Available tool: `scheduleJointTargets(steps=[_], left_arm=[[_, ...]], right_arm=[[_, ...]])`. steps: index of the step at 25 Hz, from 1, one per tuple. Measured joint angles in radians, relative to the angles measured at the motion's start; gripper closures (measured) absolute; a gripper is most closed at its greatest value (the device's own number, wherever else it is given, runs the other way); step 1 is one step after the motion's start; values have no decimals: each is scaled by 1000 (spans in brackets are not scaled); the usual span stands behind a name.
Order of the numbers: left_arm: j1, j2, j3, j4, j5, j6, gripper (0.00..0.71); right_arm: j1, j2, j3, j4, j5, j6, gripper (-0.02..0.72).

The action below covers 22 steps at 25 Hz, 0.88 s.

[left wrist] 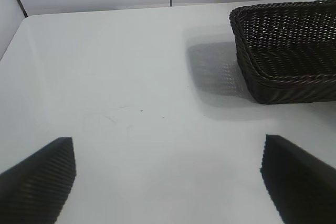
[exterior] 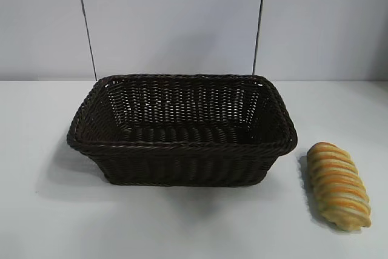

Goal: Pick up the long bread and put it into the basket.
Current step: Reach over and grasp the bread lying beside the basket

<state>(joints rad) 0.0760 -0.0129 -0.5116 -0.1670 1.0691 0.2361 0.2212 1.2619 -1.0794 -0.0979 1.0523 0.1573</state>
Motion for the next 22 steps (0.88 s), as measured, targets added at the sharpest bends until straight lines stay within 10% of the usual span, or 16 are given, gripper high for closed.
scheduleJointTargets(steps=[10,22], left_arm=[[0,0,0,0,0,0,16],[-28,0,0,0,0,0,16]], right_arm=[[0,24,310,-3,-399,75,29],[0,345,321,34,-654,78,37]])
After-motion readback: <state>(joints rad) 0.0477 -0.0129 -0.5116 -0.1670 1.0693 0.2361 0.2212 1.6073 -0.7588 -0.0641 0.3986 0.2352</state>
